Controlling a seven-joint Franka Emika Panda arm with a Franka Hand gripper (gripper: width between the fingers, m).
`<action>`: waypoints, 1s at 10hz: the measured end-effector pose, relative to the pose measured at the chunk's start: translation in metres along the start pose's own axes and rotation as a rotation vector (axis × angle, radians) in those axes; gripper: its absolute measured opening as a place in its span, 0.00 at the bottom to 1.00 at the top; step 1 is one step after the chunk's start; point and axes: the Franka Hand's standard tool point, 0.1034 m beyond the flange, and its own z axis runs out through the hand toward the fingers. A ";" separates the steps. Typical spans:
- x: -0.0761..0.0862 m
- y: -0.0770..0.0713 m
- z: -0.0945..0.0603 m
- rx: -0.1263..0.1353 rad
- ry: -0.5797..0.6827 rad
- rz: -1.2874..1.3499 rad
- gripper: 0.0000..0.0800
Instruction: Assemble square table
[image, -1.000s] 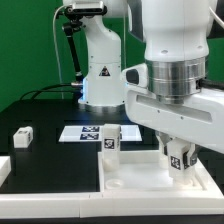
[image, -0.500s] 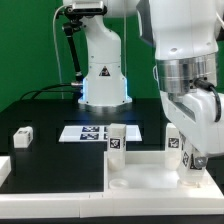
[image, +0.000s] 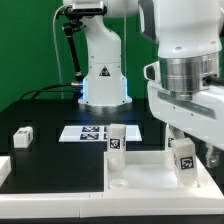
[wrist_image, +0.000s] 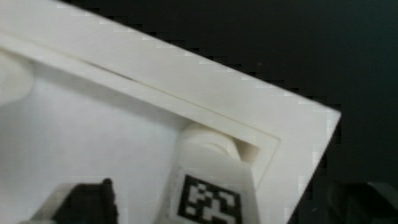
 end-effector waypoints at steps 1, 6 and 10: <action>-0.004 0.003 -0.002 -0.003 -0.001 -0.054 0.79; 0.005 0.006 -0.001 0.012 0.013 -0.483 0.81; 0.017 0.007 0.001 0.020 0.033 -0.845 0.81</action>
Offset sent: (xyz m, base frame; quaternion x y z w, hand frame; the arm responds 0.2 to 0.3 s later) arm 0.0000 0.0000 0.0000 0.0000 0.0000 -0.1938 0.9810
